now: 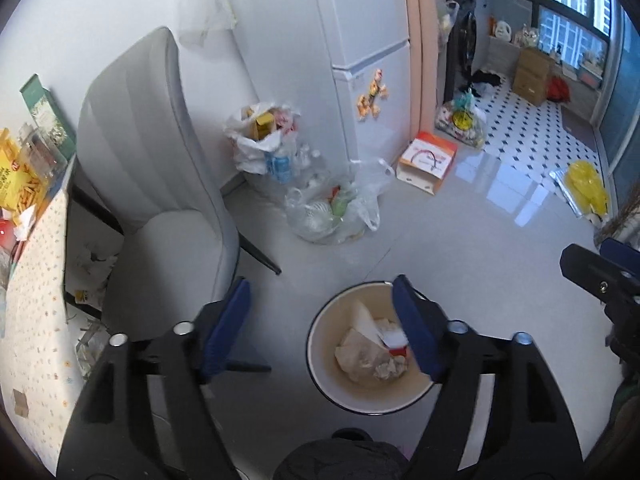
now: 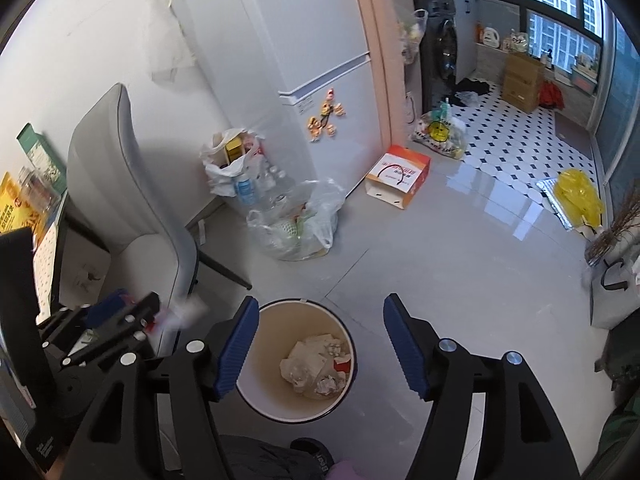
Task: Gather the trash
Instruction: 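Open the right tool over the bin while the left tool opens to drop the scrap, then move both open tools back over the blue tissue pack on the table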
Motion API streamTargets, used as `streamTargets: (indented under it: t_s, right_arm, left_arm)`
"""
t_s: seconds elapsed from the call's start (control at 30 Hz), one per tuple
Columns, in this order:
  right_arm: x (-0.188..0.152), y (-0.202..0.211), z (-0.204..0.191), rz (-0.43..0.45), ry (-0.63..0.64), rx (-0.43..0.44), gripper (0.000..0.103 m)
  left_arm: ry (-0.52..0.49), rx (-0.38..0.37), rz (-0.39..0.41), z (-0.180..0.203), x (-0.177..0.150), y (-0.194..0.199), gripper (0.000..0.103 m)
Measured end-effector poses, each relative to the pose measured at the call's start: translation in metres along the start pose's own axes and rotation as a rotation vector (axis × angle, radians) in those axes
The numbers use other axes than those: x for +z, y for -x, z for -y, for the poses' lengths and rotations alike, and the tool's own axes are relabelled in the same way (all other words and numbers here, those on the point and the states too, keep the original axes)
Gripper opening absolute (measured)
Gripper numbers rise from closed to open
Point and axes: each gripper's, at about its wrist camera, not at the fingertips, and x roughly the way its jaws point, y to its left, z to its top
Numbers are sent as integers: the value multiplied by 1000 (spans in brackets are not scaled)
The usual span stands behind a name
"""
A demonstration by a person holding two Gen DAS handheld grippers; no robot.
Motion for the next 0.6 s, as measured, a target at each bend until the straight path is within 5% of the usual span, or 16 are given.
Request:
streamTargets:
  t_s: [0.33,0.6]
  right_arm:
    - [-1,25,-19,39,28,33,74]
    - [-10,63,-75,107,112,62,91]
  left_arm:
    - [84,93,67,-44,-6,40,97]
    - [199,131,118,-106,-30,82,97]
